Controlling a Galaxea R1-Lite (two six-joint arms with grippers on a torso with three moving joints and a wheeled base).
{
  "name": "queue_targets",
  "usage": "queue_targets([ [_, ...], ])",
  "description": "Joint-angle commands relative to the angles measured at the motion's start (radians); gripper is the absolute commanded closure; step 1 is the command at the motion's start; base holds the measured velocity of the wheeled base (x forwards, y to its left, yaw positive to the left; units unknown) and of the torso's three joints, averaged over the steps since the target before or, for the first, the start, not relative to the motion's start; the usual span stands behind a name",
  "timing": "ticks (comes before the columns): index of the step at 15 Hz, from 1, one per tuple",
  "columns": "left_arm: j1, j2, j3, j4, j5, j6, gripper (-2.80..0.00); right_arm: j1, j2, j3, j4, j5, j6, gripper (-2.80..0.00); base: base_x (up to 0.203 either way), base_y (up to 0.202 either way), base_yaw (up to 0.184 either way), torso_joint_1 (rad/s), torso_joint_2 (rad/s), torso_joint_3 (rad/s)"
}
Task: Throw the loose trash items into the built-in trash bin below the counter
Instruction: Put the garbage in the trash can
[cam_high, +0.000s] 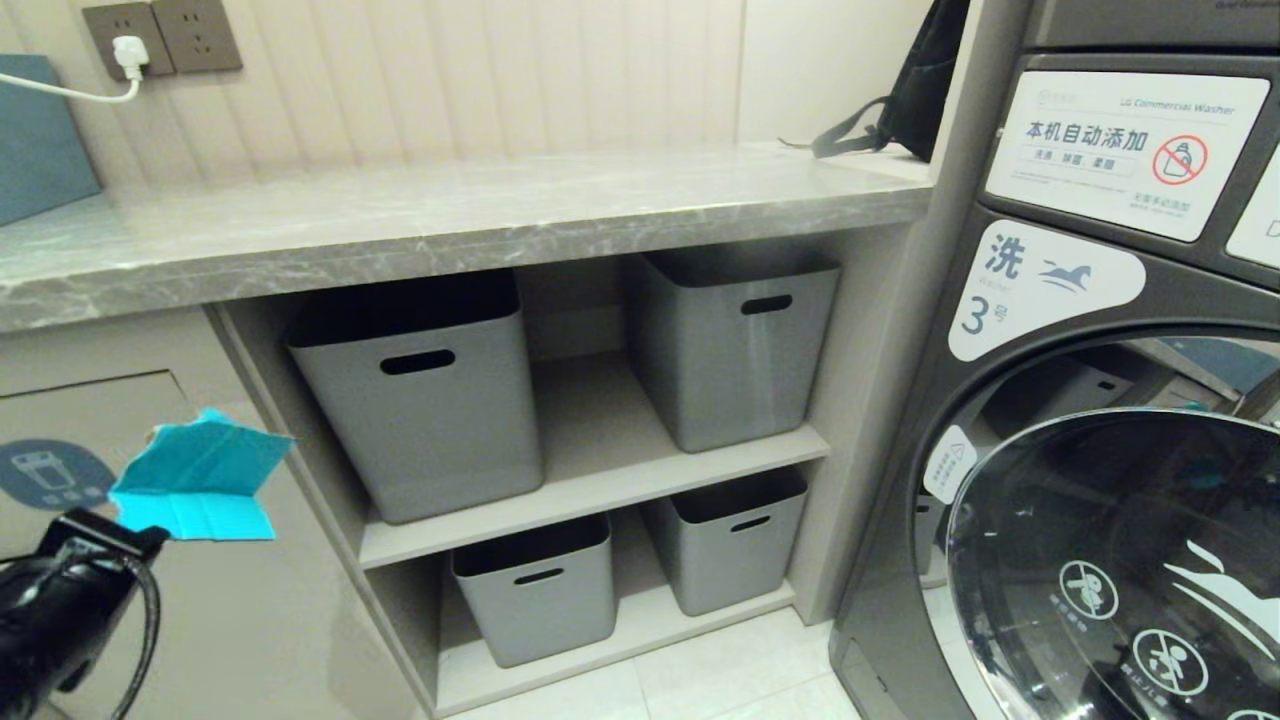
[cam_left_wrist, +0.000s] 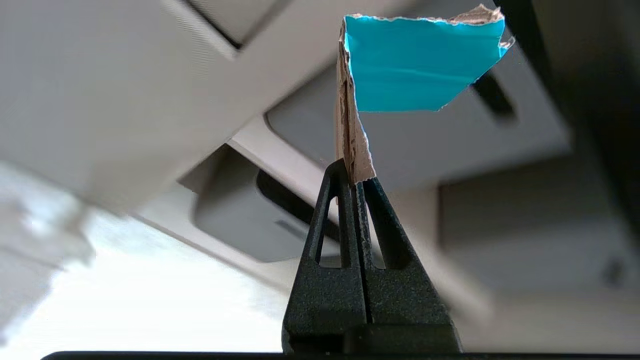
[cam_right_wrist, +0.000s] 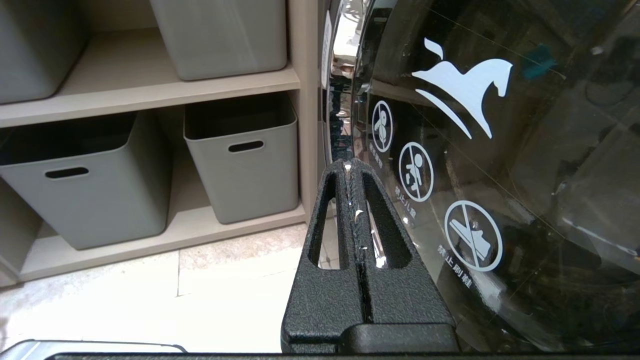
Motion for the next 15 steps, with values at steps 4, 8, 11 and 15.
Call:
queue_targets([
  [4, 0.081, 0.078, -0.026, 0.002, 0.002, -0.129, 0.0, 0.0, 0.0, 0.0, 0.0, 0.0, -0.001, 0.0, 0.0, 0.0, 0.0, 0.0, 0.0, 0.0],
  [8, 0.205, 0.153, -0.041, 0.002, -0.033, -0.169, 0.0, 0.0, 0.0, 0.0, 0.0, 0.0, -0.001, 0.0, 0.0, 0.0, 0.0, 0.0, 0.0, 0.0],
  [11, 0.29, 0.245, -0.11, 0.001, -0.077, -0.21, 0.0, 0.0, -0.001, 0.0, 0.0, 0.0, -0.001, 0.0, 0.0, 0.0, 0.0, 0.0, 0.0, 0.0],
  [15, 0.377, 0.302, -0.195, -0.007, -0.145, -0.221, 0.0, 0.0, 0.0, 0.0, 0.0, 0.0, -0.001, 0.0, 0.0, 0.0, 0.0, 0.0, 0.0, 0.0],
])
